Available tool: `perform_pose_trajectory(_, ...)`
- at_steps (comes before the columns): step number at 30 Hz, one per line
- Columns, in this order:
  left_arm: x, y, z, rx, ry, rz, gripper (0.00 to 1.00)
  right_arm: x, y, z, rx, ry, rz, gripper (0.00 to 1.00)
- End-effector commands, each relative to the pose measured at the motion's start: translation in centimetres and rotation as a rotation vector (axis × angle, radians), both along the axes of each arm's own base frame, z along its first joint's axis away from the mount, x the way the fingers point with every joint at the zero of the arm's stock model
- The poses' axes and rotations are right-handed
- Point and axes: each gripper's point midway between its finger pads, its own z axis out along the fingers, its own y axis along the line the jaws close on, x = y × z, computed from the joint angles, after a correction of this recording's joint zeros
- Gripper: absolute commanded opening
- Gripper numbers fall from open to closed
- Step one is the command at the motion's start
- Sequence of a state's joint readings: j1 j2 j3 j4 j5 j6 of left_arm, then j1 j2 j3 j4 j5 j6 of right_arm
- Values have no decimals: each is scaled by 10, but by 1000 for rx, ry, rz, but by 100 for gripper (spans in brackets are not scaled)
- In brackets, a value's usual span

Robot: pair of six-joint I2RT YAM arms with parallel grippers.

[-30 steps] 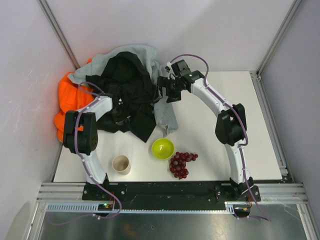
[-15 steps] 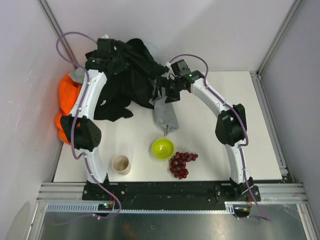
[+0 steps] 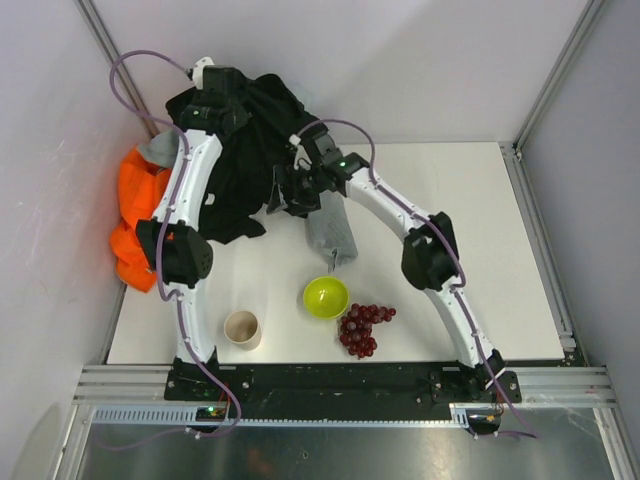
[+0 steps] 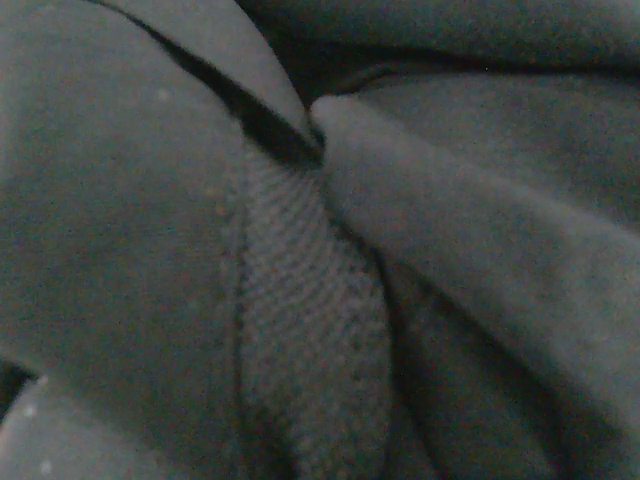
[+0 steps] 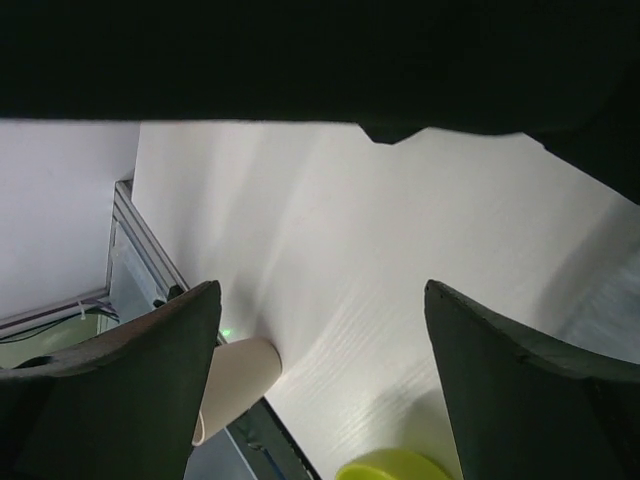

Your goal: Pick out a specific cloth from the pile

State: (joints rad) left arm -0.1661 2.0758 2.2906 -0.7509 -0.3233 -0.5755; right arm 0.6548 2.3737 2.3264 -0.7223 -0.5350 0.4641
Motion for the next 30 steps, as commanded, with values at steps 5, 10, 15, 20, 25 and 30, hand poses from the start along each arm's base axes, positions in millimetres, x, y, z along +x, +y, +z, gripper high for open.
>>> perform_pose_trajectory(5,23,11,90,-22,-291,92,1,0,55,-39,64,63,-17,87)
perform_pose_trajectory(10,25,6,103,-55,-331,75,1,10,69,-64,66,79,-99,87)
perform_pose_trajectory(15,22,1,107,-88,-340,60,1,22,82,-83,76,64,-177,83)
perform_pose_trajectory(20,20,-3,106,-117,-335,46,1,20,98,-102,91,89,-218,79)
perform_pose_trajectory(25,19,-5,105,-139,-331,37,1,17,106,-124,95,155,-249,75)
perform_pose_trajectory(30,15,-6,105,-137,-325,26,1,31,106,-135,139,205,-319,64)
